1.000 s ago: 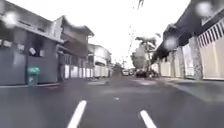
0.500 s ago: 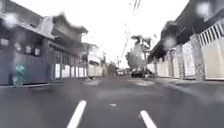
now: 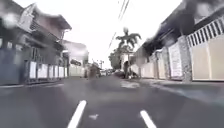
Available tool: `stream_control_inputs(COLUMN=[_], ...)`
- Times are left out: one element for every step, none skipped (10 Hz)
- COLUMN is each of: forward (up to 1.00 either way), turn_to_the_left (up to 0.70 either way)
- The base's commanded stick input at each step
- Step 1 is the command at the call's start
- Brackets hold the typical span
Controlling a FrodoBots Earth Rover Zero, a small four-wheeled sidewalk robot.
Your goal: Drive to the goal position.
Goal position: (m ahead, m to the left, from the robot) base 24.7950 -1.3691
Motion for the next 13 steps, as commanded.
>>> stream_control_inputs(forward=[1.0,1.0,1.0,1.0,1.0,1.0,1.0,1.0,1.0,1.0,1.0,1.0,1.0], turn_to_the_left=[0.25,0.22,0.21,0.24,0.18,-0.01,-0.32,-0.4,-0.4,-0.4,-0.4,-0.4,-0.4])
